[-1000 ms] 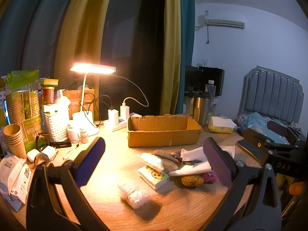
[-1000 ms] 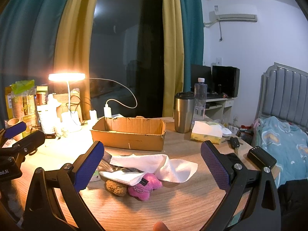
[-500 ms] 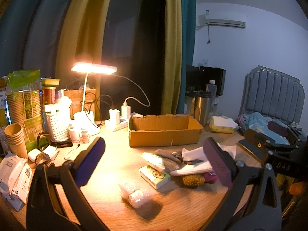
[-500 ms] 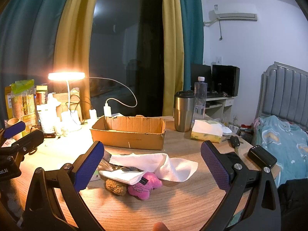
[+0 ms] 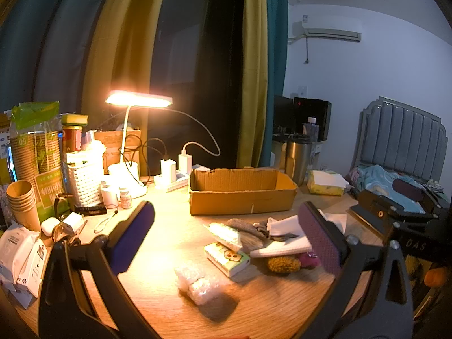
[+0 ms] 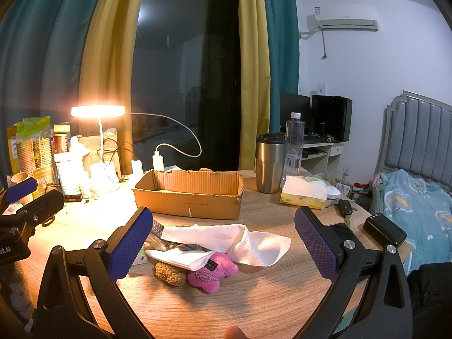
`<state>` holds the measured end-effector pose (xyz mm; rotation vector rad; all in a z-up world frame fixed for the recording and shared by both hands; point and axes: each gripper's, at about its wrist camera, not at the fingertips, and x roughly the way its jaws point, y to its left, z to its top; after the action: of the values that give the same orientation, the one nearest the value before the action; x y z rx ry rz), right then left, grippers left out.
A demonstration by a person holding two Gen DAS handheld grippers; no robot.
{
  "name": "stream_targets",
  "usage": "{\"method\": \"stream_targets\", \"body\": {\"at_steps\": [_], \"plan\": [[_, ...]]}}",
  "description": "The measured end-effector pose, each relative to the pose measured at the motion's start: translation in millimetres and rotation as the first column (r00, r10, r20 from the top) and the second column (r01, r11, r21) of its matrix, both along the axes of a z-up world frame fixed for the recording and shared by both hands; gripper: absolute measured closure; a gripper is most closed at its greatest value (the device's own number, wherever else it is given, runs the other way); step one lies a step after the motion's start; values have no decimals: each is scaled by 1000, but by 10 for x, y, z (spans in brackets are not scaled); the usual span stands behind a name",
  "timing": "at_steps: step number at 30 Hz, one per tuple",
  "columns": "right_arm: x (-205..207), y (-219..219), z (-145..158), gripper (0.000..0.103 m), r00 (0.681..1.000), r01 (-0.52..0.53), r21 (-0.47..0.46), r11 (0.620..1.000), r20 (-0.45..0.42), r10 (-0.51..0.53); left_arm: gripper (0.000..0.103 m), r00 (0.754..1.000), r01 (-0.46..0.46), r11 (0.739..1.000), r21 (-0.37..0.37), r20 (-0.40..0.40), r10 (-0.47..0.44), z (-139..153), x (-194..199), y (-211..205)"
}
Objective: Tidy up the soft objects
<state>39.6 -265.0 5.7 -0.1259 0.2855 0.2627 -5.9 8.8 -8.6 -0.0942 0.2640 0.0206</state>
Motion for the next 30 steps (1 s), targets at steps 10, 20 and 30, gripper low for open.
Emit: {"method": "stream_targets", "body": {"at_steps": [10, 20, 30], "plan": [[-6, -1, -11, 1, 1000, 1, -2, 1000, -1, -1, 1, 1000, 0, 1000, -1, -1, 0, -1, -7, 0], [9, -11, -43, 1, 1000, 3, 2, 1000, -11, -3, 1, 999, -1, 1000, -5, -33, 1, -50, 30, 38], [131, -9, -148, 1, 999, 10, -8, 1000, -53, -10, 1, 989, -23, 1000, -12, -147, 21, -325, 235, 170]]}}
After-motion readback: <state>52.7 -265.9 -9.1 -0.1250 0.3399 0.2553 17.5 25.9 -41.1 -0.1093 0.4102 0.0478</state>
